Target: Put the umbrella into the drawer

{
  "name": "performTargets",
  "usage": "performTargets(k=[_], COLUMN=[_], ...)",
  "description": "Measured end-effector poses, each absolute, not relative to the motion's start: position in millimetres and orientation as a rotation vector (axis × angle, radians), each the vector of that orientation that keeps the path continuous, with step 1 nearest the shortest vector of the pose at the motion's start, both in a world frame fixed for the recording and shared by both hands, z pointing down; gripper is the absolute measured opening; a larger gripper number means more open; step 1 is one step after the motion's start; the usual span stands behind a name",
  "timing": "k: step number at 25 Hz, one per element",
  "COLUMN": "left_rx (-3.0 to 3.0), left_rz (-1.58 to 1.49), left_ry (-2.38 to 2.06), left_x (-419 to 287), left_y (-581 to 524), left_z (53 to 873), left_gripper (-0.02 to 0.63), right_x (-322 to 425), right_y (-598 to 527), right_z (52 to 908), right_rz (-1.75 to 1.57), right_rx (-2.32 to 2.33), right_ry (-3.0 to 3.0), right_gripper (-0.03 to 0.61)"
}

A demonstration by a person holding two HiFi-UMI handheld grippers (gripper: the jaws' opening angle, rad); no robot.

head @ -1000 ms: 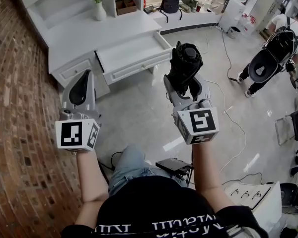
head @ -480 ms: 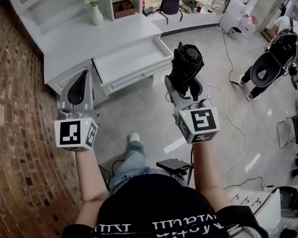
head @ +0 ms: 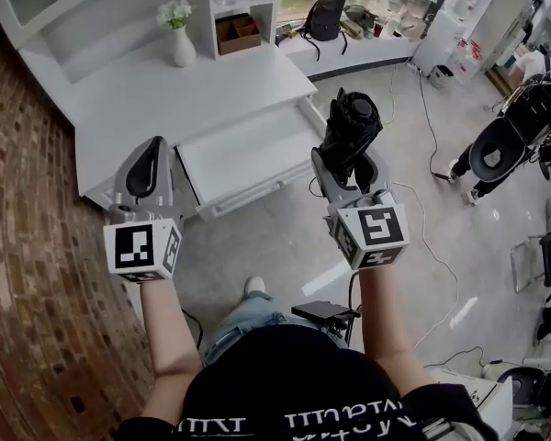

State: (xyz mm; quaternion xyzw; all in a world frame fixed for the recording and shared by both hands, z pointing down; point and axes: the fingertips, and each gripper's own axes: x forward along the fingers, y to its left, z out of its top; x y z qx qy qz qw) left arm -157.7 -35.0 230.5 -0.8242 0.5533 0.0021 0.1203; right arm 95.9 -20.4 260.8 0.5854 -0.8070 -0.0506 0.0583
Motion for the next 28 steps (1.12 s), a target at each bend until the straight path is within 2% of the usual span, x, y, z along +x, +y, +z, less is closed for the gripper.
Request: performTargets(k=[10,17,28], left_rx=[-2.423,-2.484,-2.388], left_rz=[0.013,0.000,-0.090], left_ry=[1.690,1.657,1.848], left_x=[-197,-187,-174], left_y=[-126,-152,-224], left_z=[255,273,289], left_gripper=[-0.006,-0.006,-0.006], right_x=[81,82,103], right_y=[-113,-144,-246], right_z=[279,294,327], right_rz=[-0.115,-0.094,-0.051], right_rx=[1.779,1.733,1.518], right_ry=[-2.398,-2.384,-2.444], right_gripper=[0.256,0.256,0.256])
